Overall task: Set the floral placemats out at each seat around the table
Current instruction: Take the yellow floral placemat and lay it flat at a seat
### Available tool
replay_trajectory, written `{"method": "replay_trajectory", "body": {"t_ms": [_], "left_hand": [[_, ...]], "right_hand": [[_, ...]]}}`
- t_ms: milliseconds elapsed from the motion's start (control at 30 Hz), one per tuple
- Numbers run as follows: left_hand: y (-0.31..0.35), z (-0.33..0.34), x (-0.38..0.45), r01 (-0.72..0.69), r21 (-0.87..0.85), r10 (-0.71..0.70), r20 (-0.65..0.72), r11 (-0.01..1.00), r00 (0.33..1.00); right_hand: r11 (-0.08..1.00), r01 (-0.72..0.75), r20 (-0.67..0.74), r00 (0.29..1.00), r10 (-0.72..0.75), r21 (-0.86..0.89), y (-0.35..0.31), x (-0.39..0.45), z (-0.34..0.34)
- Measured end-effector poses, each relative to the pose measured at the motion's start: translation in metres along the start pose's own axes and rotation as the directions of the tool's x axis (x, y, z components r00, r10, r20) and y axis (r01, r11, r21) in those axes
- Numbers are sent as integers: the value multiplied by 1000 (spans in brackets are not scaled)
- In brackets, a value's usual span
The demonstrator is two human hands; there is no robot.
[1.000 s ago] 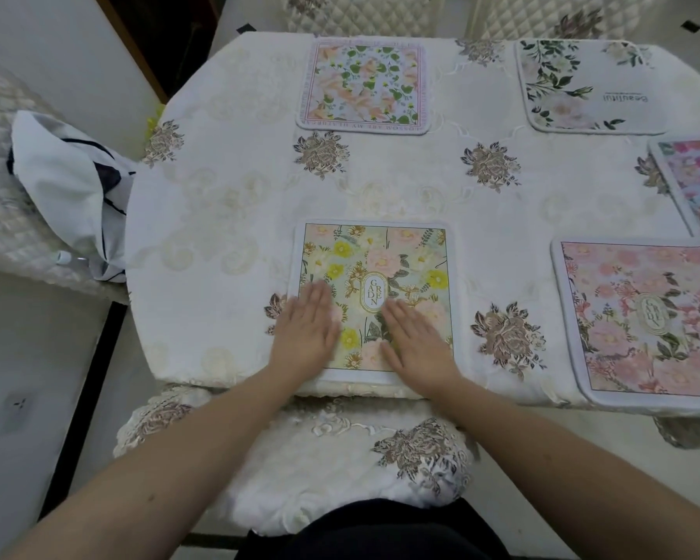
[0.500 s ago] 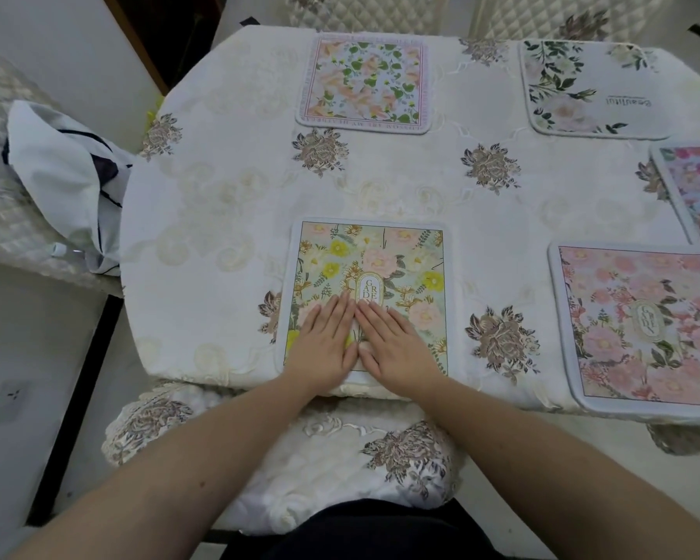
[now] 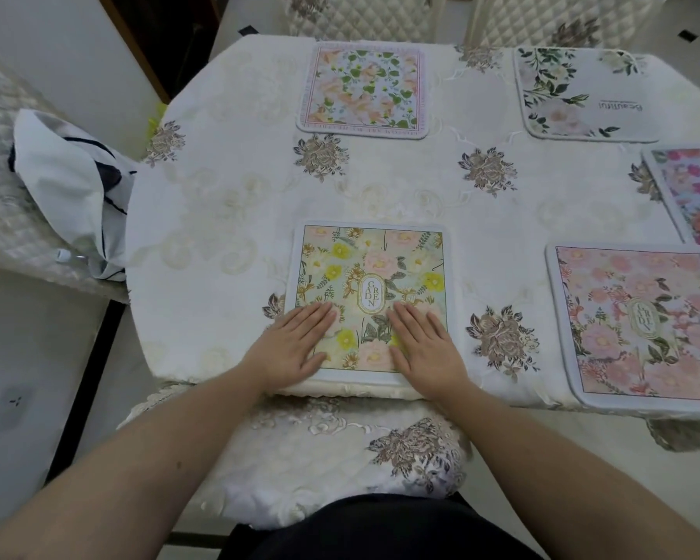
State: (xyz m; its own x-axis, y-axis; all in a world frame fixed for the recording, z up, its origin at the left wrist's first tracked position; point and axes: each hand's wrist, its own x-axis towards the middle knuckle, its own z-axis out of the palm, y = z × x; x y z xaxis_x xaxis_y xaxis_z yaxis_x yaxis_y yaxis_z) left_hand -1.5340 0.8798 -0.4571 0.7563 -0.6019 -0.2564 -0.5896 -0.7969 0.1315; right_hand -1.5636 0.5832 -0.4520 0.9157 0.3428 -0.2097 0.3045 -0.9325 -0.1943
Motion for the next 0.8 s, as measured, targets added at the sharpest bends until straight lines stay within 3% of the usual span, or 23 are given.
{"method": "replay_trajectory", "body": {"t_ms": [467,633,800], "left_hand": [[-40,-15,-34,47,98,-53,57,994,997],[-31,-26,-41,235,99,-249,157,967,956],[-2,-48,-31,324,43,-326,40,945,945]], "right_hand": [[974,-227,127,966,227,-12,21,-24,-9],[918,-392,247,885,394,-62,9,-41,-33],[868,-497,265,840,474,23,-13,-49,-54]]}}
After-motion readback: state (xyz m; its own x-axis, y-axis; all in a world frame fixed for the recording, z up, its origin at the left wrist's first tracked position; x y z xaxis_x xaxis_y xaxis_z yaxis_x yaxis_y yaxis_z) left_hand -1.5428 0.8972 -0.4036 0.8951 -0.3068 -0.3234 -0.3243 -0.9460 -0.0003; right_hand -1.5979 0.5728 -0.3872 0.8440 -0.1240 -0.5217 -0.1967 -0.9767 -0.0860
